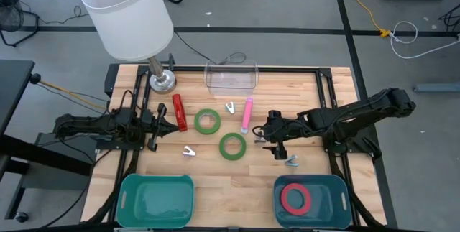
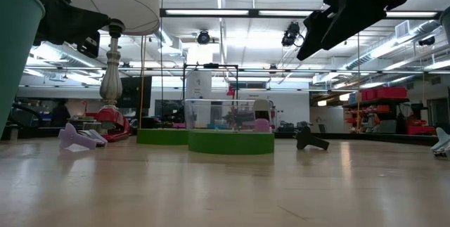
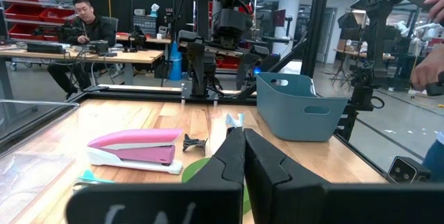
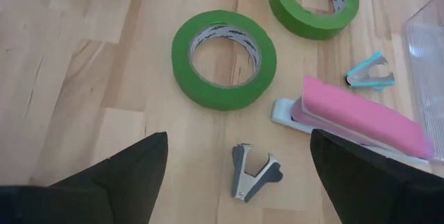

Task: Pick and place Stapler, Stapler remover, tape
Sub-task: Put the black staple remover into the transparent bin

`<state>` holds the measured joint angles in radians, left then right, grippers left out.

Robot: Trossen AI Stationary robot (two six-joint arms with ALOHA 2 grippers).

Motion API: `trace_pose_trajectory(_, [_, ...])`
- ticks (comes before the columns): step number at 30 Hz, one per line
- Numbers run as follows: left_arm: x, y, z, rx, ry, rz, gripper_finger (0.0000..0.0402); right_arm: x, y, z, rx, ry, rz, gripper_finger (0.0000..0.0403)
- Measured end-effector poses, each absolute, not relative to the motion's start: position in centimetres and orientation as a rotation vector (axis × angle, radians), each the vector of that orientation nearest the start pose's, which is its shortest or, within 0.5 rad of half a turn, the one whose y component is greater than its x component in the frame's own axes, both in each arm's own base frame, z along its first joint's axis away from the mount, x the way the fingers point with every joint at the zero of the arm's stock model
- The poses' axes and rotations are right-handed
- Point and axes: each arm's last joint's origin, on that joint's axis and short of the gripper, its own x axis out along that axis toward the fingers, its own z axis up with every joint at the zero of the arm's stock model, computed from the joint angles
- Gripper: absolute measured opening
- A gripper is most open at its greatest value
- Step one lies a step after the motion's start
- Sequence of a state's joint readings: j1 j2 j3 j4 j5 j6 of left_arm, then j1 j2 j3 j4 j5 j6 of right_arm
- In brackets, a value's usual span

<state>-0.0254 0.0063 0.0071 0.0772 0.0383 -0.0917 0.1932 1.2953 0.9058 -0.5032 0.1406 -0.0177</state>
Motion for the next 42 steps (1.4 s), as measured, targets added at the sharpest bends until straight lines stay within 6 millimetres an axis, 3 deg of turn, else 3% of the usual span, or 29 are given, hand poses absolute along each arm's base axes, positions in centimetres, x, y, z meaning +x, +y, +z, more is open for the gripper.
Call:
trace_pose_trajectory(10, [9.7,-0.4,17.3,-0.091,-0.075,-0.068,0.0003,25.5,4.6,24.3,-0.158,0.889,0.053,0.0352])
trace_pose_trajectory(34, [9.7,-0.4,17.3,-0.091,-0.075,-0.067,0.0003,27.8,4.0,19.9,-0.105,1.045,-0.131,0.0352])
trace_pose_trajectory(42, [9.7,-0.4,17.3,-0.091,-0.075,-0.067,0.0003,27.6,3.9,18.8,-0.068,0.983,-0.145,0.0352])
